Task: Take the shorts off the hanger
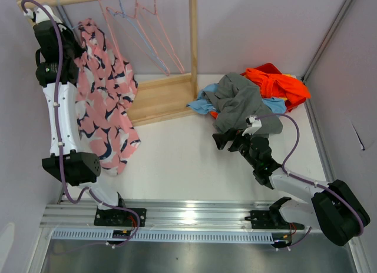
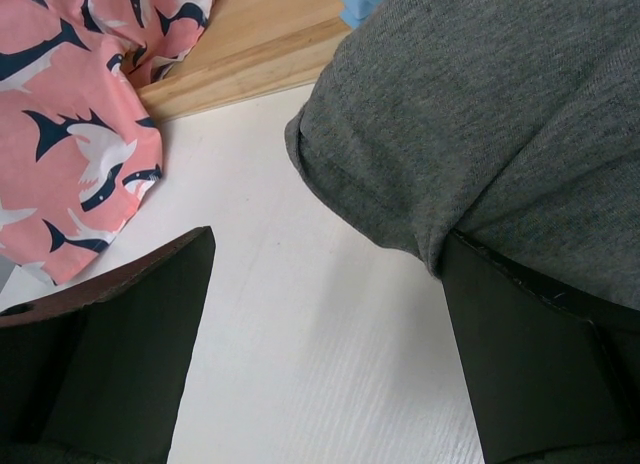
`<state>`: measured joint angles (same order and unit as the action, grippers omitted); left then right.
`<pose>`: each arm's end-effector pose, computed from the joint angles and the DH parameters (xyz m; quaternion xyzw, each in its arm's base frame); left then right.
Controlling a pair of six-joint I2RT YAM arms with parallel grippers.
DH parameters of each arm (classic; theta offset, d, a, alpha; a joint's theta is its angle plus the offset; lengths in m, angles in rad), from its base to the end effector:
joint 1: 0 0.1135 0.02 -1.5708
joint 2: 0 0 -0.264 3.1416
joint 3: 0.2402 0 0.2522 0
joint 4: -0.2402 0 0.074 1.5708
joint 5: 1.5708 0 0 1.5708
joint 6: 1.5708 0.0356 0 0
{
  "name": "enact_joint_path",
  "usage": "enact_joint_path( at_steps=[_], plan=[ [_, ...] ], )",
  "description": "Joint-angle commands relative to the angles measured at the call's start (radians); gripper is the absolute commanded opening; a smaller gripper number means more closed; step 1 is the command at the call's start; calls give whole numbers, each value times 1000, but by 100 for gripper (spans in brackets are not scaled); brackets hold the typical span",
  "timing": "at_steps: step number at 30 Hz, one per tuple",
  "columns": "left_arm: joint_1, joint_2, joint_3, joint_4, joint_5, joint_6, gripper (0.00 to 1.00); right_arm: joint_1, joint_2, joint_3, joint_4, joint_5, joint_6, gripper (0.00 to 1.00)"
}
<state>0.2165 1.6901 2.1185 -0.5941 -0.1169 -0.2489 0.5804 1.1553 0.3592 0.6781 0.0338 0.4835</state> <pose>0.3479 0.0808 0.5139 -0.2124 0.7327 0.0341 0.6457 0.1984 0.1287 0.2090 -0.0250 0.7471 0.3259 0.5787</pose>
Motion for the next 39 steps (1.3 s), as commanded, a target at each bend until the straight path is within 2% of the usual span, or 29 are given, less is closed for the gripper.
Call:
enact_joint_path(
  at_steps=[1, 3, 7, 10, 11, 12, 14, 18, 20, 21, 22, 23, 24, 25, 26, 28, 33, 39],
  plan=[
    [9, 8, 57, 11, 10, -10, 20, -4, -19, -6, 60, -23, 24, 99],
    [7, 11, 64, 8, -4, -13, 0, -4, -20, -8, 60, -23, 23, 100],
    [-11, 17, 101, 2, -20, -7, 0, -5, -17, -8, 63, -23, 24, 99],
    [-51, 68, 245, -32, -30, -3, 0, -4, -12, -3, 60, -23, 23, 99],
    [-57, 91, 402, -71, -23, -6, 0, -4, -9, -2, 60, -23, 21, 99],
    [-78, 117, 450, -93, -23, -7, 0, -5, -9, -3, 60, -23, 23, 99],
    [-98, 91, 417, -40, -26, -16, 0, -1, -14, -3, 61, -23, 20, 99],
    [-152, 27, 405, -39, -40, -36, 0, 56, -29, 12, 32, -9, -32, 99],
    [-175, -29, 341, -39, -44, -36, 0, 125, -43, 113, -65, 35, -118, 99],
    [-202, -53, 312, -32, -53, -32, 0, 219, -54, 156, -142, 67, -143, 100],
    [-206, -81, 276, -3, -64, -23, 0, 264, -75, 241, -161, 98, -161, 99],
    [-206, -134, 174, 11, -64, -24, 0, 307, -77, 294, -178, 110, -193, 99],
    [-236, -159, 143, 23, -64, -30, 0, 391, -71, 355, -222, 126, -206, 99],
    [-238, -179, 108, 46, -55, -45, 0, 429, -33, 426, -245, 133, -229, 99],
    [-239, -213, 30, 56, -50, -52, 0, 465, -2, 574, -271, 140, -279, 99],
    [-244, -233, -6, 63, -49, -73, 0, 566, 65, 712, -317, 159, -336, 99],
    [-255, -286, -126, 80, -40, -79, 0, 654, 341, 1076, -337, 137, -407, 99],
    [-255, -323, -184, 89, -35, -69, 0, 667, 634, 1375, -371, 112, -375, 99]
  ],
)
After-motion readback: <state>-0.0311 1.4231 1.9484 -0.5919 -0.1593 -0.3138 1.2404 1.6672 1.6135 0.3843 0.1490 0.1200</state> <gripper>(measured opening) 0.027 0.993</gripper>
